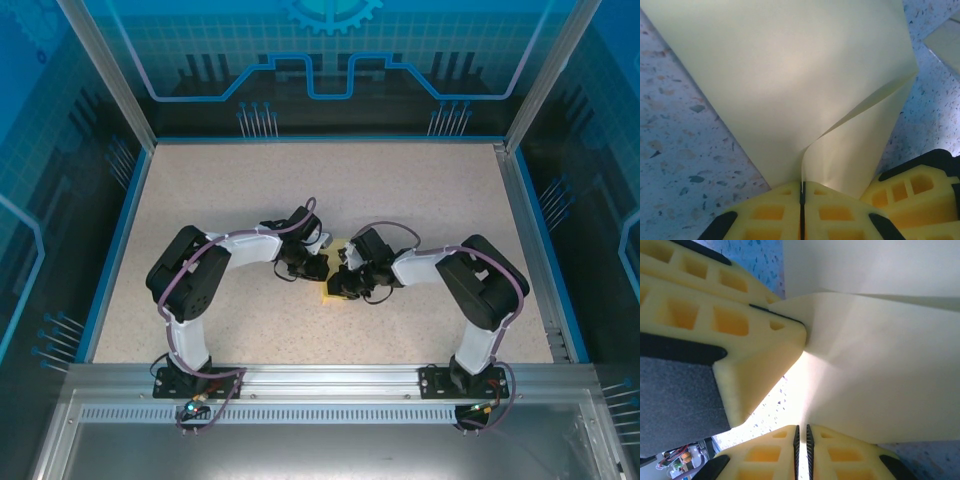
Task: Fold a paper plane with a square sheet of paper (pick it up from the middle)
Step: Third fold the triangle at the center of the table.
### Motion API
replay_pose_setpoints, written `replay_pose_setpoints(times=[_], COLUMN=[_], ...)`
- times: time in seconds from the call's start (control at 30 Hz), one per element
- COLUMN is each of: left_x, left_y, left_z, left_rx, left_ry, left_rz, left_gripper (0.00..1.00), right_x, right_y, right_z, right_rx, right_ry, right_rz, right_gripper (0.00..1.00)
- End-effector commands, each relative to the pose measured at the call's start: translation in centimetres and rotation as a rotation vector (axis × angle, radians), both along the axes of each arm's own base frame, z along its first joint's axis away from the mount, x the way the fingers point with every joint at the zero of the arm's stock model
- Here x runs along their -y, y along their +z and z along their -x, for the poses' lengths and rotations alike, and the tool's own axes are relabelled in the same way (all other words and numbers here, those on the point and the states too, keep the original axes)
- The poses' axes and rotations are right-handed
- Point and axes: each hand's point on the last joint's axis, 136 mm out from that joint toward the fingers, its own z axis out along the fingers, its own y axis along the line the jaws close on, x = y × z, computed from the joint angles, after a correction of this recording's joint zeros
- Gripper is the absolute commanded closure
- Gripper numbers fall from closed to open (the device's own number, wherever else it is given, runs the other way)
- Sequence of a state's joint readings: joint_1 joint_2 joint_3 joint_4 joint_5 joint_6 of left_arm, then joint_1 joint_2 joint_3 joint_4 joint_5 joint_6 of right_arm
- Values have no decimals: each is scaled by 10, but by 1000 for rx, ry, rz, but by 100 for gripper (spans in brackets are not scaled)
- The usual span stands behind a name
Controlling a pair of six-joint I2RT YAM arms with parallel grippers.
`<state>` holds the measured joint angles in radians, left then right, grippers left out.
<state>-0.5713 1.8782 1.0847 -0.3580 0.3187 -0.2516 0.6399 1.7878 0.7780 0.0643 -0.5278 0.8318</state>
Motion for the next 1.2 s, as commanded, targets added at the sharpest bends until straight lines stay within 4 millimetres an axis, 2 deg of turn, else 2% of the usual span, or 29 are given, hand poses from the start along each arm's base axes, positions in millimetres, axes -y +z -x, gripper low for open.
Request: replay_pose_setpoints(times=[0.0,0.13,0.27,0.4,0.57,0.7,1.0,1.17], left_x=[-19,-19,-19,-19,-19,-18,-19,-18], left_y=[-18,-19,-19,-19,-18,-18,-19,-19], left_z=[11,10,11,10,10,9,10,10], left_rx=[-31,-31,-31,-29,-30,-28,-31,-29], left_ry=[-5,-2,-6,-6,-6,-5,-6,-6], left_rz=[-89,-90,-91,-90,-89,-88,-91,-90], left_gripper=[91,91,92,92,92,92,92,92], right_x=[-2,-3,-9,-16,-17,-16,-17,-23], right_y=[1,16,18,11,-9,-15,11,5], right_z=[6,8,11,14,18,19,21,24], right_rx=[7,35,30,17,-13,-20,26,17], right_ry=[9,13,19,24,28,28,29,38], right_rz=[12,-11,-36,-39,5,19,-15,0], right_gripper=[84,84,84,84,84,84,84,84])
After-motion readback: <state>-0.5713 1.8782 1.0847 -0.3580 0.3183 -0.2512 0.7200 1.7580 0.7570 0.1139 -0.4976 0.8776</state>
